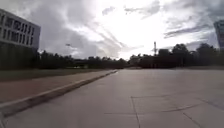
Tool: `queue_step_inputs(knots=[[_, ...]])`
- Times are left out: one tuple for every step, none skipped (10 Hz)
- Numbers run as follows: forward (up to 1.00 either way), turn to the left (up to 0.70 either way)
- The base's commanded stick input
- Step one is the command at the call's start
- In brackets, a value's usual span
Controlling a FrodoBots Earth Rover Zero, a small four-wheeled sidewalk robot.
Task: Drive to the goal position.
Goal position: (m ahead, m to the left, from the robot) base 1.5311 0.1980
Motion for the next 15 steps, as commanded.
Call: queue_step_inputs(knots=[[0.7,0.0],[0.7,0.0],[0.7,0.0],[0.7,0.0],[0.7,0.0],[0.7,0.0],[0.7,0.0],[0.7,0.0],[0.7,0.0],[0.7,0.0],[0.7,0.0],[0.7,0.0],[0.7,0.0],[0.7,0.0],[0.7,0.0]])
